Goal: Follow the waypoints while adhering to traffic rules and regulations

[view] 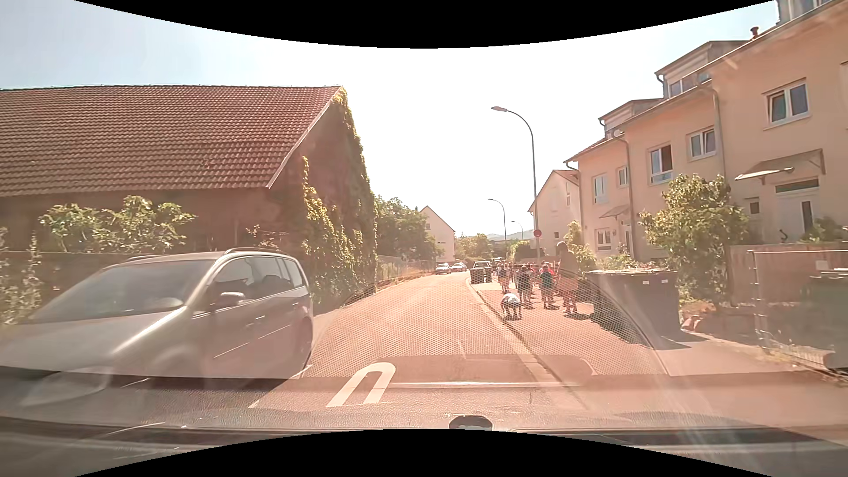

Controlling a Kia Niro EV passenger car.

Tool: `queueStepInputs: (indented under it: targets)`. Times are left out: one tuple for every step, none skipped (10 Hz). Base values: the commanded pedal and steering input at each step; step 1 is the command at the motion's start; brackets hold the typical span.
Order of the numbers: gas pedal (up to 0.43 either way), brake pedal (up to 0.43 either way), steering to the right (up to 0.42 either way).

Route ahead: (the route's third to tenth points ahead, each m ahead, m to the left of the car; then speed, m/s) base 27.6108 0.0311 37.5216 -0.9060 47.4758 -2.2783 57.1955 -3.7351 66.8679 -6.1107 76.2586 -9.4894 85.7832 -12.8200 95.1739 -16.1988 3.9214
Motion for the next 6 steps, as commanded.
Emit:
queueStepInputs:
  targets:
    - [0.189, 0.0, -0.05]
    - [0.189, 0.0, -0.063]
    - [0.189, 0.0, -0.073]
    - [0.189, 0.0, -0.08]
    - [0.197, 0.0, -0.089]
    - [0.209, 0.0, -0.093]
